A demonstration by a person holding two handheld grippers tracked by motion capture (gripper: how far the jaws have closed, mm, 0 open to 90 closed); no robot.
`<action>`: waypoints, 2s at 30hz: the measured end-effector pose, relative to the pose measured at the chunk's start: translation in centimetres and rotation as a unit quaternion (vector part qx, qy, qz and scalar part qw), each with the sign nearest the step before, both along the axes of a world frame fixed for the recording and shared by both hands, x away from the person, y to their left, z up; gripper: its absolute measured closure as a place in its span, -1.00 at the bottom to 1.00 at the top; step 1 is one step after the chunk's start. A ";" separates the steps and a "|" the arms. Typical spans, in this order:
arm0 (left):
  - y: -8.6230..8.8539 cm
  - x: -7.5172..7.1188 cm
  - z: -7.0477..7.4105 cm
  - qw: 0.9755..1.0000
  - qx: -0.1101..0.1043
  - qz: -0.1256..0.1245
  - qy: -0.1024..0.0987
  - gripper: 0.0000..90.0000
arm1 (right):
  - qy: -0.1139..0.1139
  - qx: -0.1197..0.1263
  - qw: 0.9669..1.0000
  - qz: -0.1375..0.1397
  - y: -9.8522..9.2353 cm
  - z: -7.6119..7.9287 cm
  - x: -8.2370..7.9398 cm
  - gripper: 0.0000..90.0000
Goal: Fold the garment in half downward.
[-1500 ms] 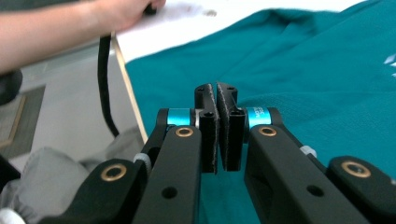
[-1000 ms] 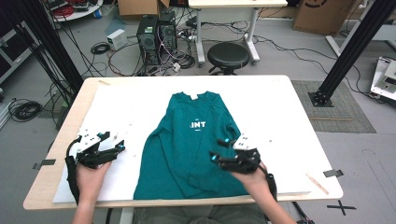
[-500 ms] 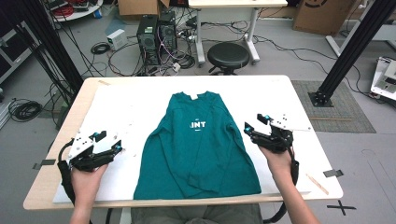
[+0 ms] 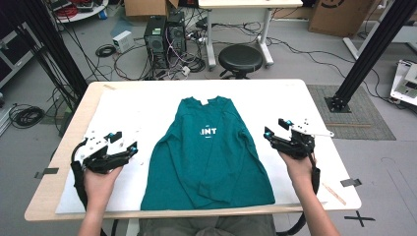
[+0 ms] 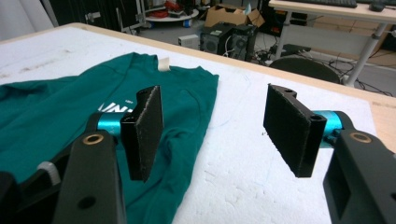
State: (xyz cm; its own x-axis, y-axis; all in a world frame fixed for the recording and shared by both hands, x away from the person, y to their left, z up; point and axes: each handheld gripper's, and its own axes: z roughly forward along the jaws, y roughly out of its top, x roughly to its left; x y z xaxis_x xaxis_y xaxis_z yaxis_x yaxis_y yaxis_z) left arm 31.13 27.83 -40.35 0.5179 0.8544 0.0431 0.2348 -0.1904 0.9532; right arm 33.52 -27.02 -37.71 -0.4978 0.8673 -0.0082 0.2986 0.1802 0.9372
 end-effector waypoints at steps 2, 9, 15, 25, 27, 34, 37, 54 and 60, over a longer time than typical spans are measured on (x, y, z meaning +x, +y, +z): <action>-0.8 0.5 0.3 1.000 0.007 0.002 0.003 -0.32 | 0.003 -0.003 1.000 0.003 -0.2 -0.1 0.4 -0.14; -3.5 3.2 0.6 1.000 0.007 -0.005 0.026 -0.32 | 0.011 -0.019 1.000 -0.002 -0.1 -0.6 2.8 -0.14; -5.5 7.2 0.2 0.998 -0.003 -0.012 0.065 -0.20 | 0.023 -0.033 0.999 0.005 1.0 -0.9 6.2 -0.09; -7.6 12.9 -0.2 0.996 -0.021 -0.007 0.082 -0.15 | 0.060 -0.040 0.996 0.048 3.9 -0.6 12.6 -0.03; -7.8 14.2 -0.3 0.996 -0.023 0.001 0.091 -0.13 | 0.068 -0.036 0.996 0.052 4.4 -0.6 14.0 -0.01; -8.3 18.2 -0.9 0.992 -0.026 0.014 0.122 -0.06 | 0.091 -0.032 0.993 0.061 6.0 -1.2 18.2 0.07; -8.3 19.5 -1.0 0.991 -0.026 0.015 0.132 -0.06 | 0.109 -0.039 0.991 0.068 6.5 -1.5 19.7 0.08; -11.2 24.2 -3.5 0.977 0.025 0.003 0.212 -0.06 | 0.183 -0.081 0.977 0.073 8.8 -5.6 24.1 0.25; -10.7 24.6 -4.2 0.973 0.010 0.015 0.231 -0.03 | 0.192 -0.093 0.975 0.068 9.4 -7.0 24.5 0.43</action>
